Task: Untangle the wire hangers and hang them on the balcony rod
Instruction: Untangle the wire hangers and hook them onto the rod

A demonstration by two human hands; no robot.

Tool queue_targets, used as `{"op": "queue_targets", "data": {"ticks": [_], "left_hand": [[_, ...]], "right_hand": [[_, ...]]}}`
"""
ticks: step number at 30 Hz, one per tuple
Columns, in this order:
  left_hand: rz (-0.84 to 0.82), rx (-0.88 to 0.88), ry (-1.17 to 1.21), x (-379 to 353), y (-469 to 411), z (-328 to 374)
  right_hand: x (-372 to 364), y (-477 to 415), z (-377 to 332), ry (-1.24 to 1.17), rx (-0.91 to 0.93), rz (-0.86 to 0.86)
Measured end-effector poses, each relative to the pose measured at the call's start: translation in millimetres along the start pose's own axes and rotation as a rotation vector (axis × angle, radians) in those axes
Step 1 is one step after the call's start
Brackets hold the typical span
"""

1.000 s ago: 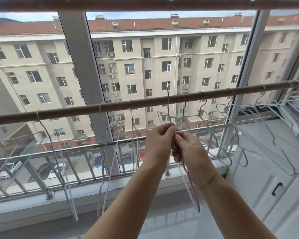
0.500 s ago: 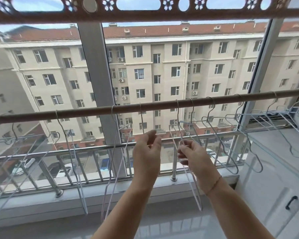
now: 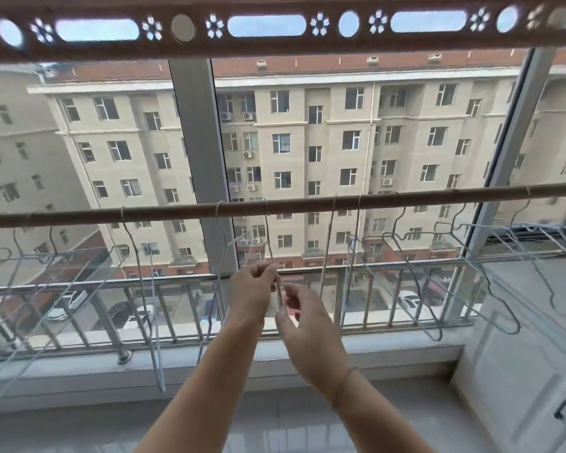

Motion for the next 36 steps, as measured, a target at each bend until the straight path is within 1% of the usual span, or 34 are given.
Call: {"op": "queue_targets", "data": {"ticks": [3, 6, 9, 13, 16, 20, 24, 29, 33, 36], "left_hand": [[0.000, 0.058, 0.035, -1, 0, 2], [-0.028, 0.094, 0.064, -4, 0, 5], [-0.037, 0.107, 0.098, -8, -3, 14], [0.040, 0.109, 0.121, -14, -14, 27], [0.063, 0.125, 0.130, -18, -21, 32], [0.067, 0.204, 0.127, -14, -19, 10], [0.024, 0.236, 0.113, -3, -1, -18], [-0.054, 0.178, -0.036, 19, 22, -36], [-0.156, 0.092, -0.137, 35, 38, -36], [-0.243, 0.039, -0.203, 45, 48, -34]], "right_hand": [[-14, -5, 16, 0.053, -0.086, -0.032], [-18, -10, 22, 0.027, -0.144, -0.036], [-15, -18, 20, -0.033, -0.140, -0.026], [-9, -35, 7, -0.125, -0.100, -0.017], [-8, -45, 4, -0.147, -0.101, -0.008], [-14, -36, 16, -0.072, -0.159, -0.081], [-2, -28, 28, 0.055, -0.139, -0.086], [13, -20, 39, 0.295, -0.109, -0.238], [18, -16, 41, 0.335, -0.119, -0.230], [19, -12, 40, 0.355, -0.093, -0.224]]}}
Point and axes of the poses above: each hand's wrist, its own y-axis away from the middle knuckle, its own x-axis out of the back of the hand, z = x × y, the point moved 2 cm from there along -y, towards the middle knuckle, and after that the axes turned 5 degrees about y, right-handed, at the moved point
